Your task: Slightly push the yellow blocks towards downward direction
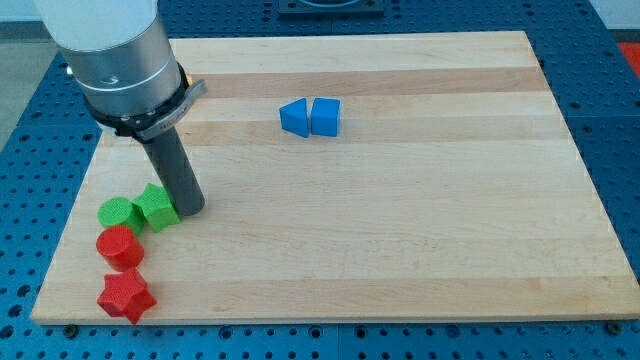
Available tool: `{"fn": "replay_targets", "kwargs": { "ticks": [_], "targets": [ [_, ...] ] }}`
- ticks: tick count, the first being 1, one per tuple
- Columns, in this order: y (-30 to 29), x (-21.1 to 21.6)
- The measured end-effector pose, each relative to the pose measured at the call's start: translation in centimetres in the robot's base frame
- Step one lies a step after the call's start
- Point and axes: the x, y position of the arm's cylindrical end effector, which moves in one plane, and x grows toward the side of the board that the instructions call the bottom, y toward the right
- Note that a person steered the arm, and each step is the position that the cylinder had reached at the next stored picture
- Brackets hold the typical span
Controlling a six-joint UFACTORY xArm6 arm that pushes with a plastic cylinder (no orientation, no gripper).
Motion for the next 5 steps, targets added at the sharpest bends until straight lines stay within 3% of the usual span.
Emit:
{"fn": "replay_targets", "kwargs": {
  "ticks": [2,3,5],
  "targets": [
    [1.4,-0.3],
    [2.2,-3.5],
    [2.2,-3.5]
  ]
}}
